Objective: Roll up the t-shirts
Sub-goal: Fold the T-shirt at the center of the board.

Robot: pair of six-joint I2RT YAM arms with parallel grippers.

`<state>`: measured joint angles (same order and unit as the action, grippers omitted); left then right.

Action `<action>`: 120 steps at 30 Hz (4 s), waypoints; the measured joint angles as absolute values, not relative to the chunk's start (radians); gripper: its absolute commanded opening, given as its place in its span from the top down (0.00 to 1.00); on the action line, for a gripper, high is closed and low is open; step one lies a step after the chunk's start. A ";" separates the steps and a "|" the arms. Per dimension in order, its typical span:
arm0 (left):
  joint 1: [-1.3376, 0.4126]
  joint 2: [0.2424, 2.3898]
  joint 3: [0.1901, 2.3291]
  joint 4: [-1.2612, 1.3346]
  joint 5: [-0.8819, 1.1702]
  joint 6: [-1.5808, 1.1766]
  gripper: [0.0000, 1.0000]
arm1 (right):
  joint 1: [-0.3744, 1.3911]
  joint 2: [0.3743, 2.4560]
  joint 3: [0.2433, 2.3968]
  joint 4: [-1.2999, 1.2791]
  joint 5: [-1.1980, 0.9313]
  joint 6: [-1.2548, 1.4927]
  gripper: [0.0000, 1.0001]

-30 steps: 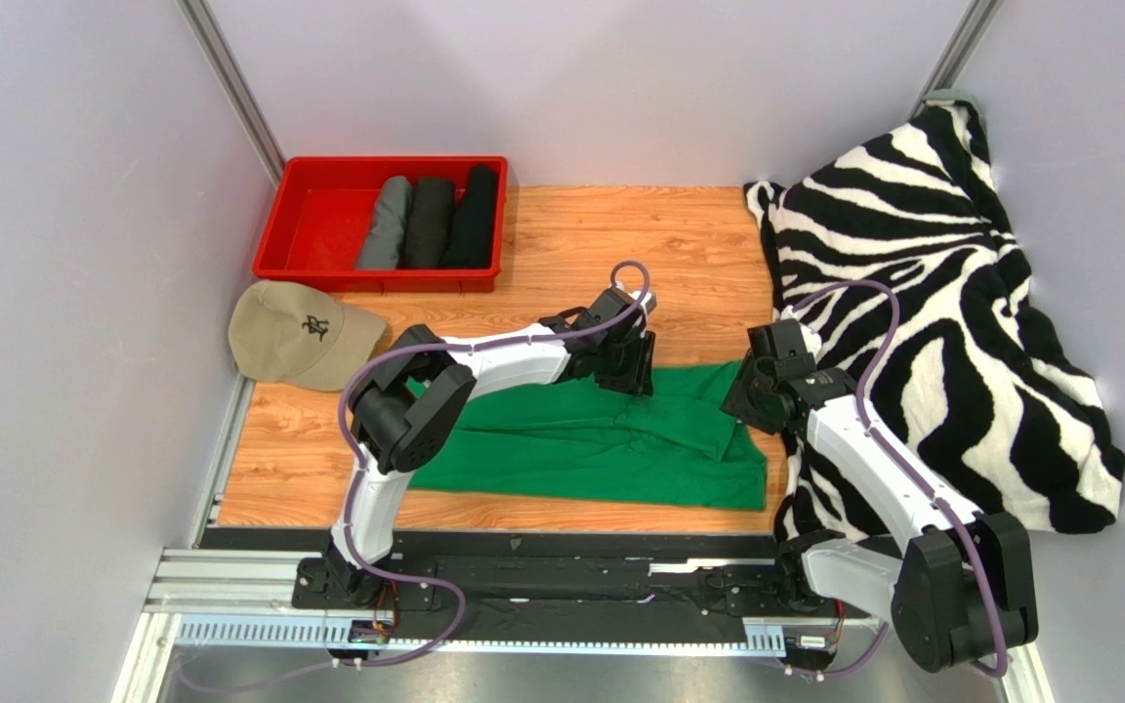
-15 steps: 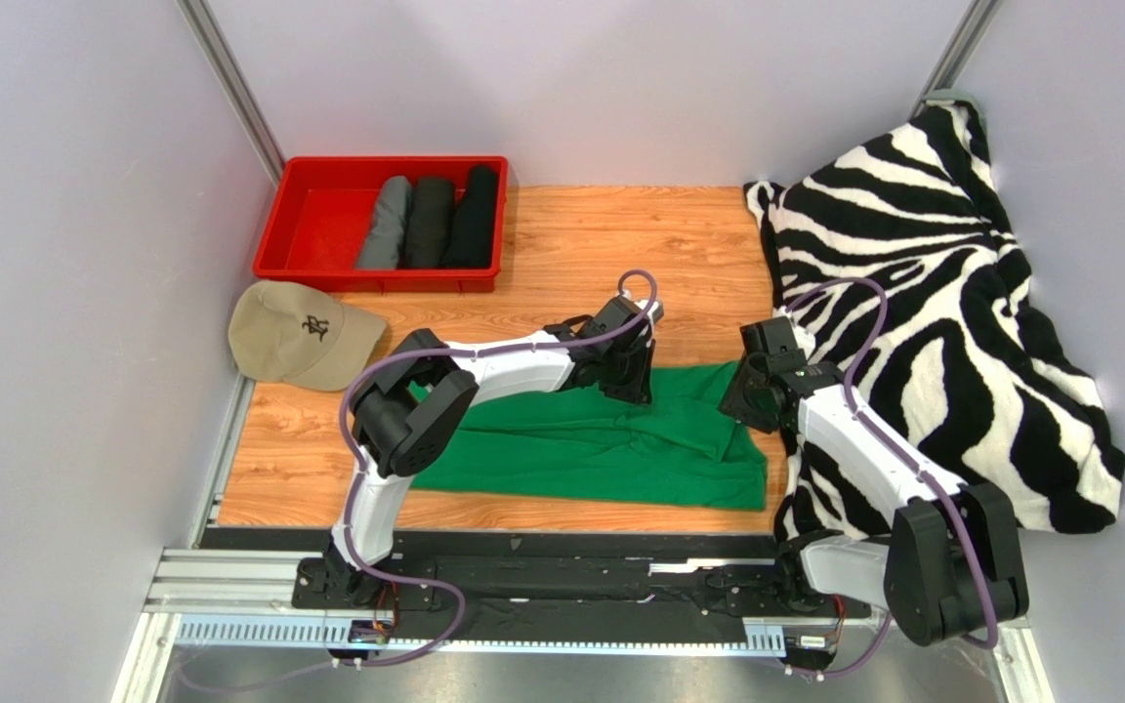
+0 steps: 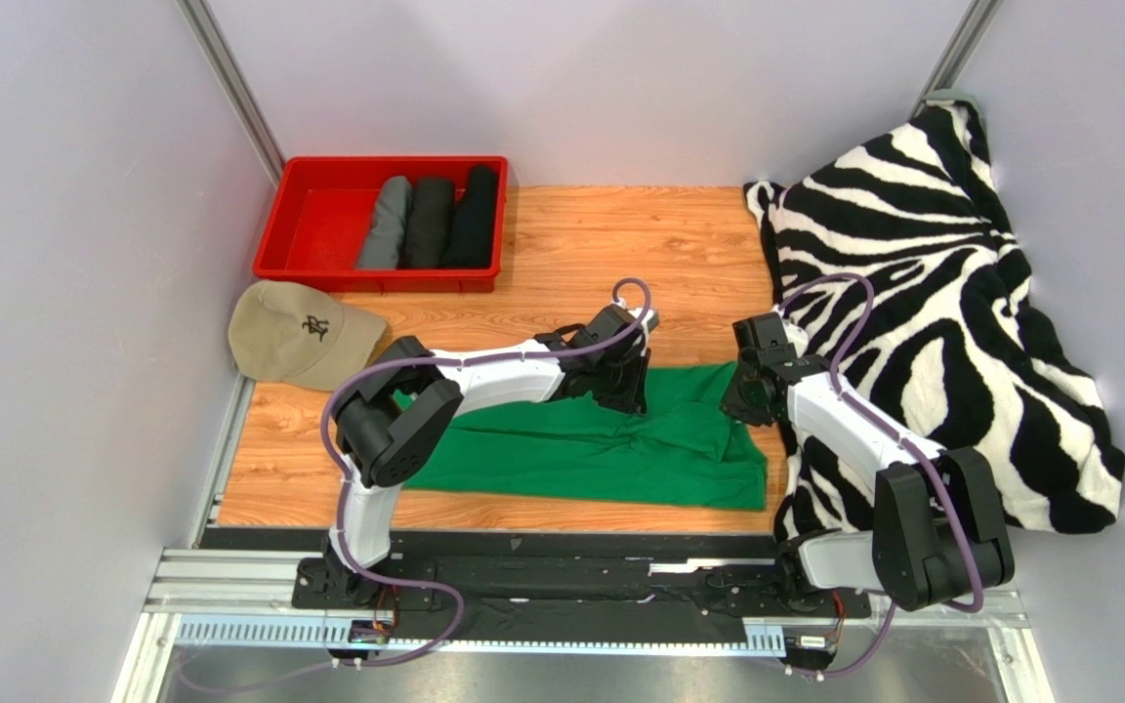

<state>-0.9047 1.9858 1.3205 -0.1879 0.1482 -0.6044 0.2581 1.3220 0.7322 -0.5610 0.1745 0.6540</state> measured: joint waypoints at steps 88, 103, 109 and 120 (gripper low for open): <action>-0.988 1.739 0.968 -0.039 0.147 -0.546 0.77 | 0.453 0.966 0.527 -0.672 -0.063 0.760 0.83; -0.989 1.732 1.101 -0.052 0.152 -0.556 0.74 | 0.590 0.852 0.490 -0.717 -0.114 0.846 0.83; -0.989 1.803 1.198 -0.047 0.181 -0.574 0.89 | 0.635 0.829 0.487 -0.751 -0.106 0.869 0.83; -1.041 1.811 1.036 -0.062 0.199 -0.608 0.97 | 0.639 0.858 0.685 -0.883 0.093 0.842 0.82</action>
